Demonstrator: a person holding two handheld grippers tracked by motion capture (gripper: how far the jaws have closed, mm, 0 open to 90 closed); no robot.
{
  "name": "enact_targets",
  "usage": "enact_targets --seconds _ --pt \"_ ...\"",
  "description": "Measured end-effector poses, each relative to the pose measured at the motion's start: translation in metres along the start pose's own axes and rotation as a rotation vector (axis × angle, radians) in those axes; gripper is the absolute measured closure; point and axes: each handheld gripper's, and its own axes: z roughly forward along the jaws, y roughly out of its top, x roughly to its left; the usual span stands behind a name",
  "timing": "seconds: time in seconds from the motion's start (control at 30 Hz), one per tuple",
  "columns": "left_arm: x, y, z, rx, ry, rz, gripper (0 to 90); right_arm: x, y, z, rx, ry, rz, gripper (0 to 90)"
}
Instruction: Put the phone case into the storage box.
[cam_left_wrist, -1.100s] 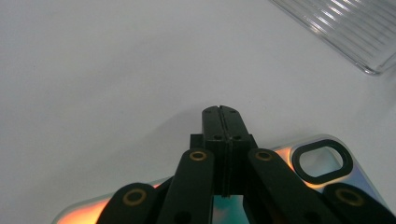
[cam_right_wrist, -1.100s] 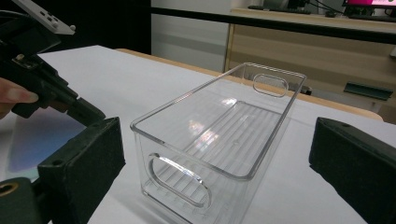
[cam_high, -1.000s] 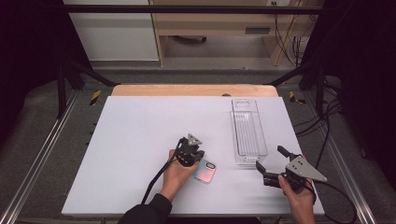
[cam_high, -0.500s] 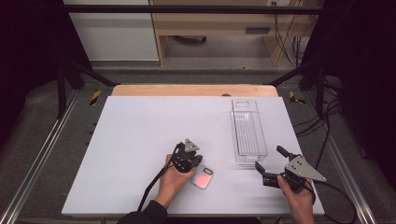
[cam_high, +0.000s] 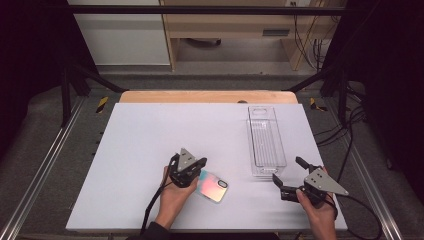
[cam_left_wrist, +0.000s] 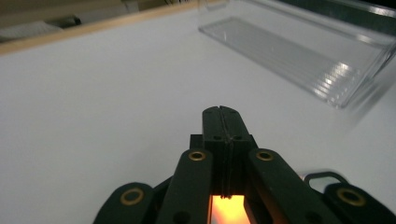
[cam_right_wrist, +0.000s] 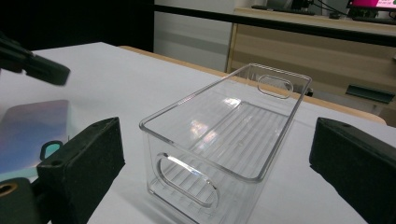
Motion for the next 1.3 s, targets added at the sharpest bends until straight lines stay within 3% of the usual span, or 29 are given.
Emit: enact_targets --seconds 0.17,0.23,0.33,0.47,0.67,0.73,0.83,0.97,1.3 --pt "0.011 -0.004 -0.034 -0.119 0.104 0.024 50.8 0.001 0.003 -0.002 0.004 -0.005 0.042 2.4" --pt "0.016 -0.007 -0.049 -0.148 0.121 0.018 36.4 0.002 0.007 -0.003 0.013 -0.006 0.061 2.4" --pt "0.021 -0.014 -0.069 -0.150 0.155 0.058 24.2 0.009 0.018 -0.006 0.019 0.008 0.055 2.3" --pt "0.032 -0.025 -0.092 -0.169 0.156 0.025 12.5 0.022 0.034 -0.004 0.035 0.051 0.035 2.5" --pt "0.054 -0.040 -0.104 -0.193 0.183 -0.021 8.0 0.044 0.055 0.010 0.060 0.112 -0.001 2.4" --pt "0.060 -0.041 -0.108 -0.227 0.189 -0.053 7.5 0.053 0.059 0.017 0.072 0.126 -0.018 2.6" --pt "0.066 -0.045 -0.111 -0.242 0.198 -0.078 6.2 0.066 0.065 0.029 0.083 0.173 -0.010 2.6" --pt "0.071 -0.046 -0.112 -0.251 0.211 -0.077 5.6 0.085 0.073 0.043 0.104 0.222 -0.061 2.7" --pt "0.076 -0.049 -0.108 -0.239 0.215 -0.082 4.4 0.112 0.067 0.070 0.225 0.324 -0.091 3.8"
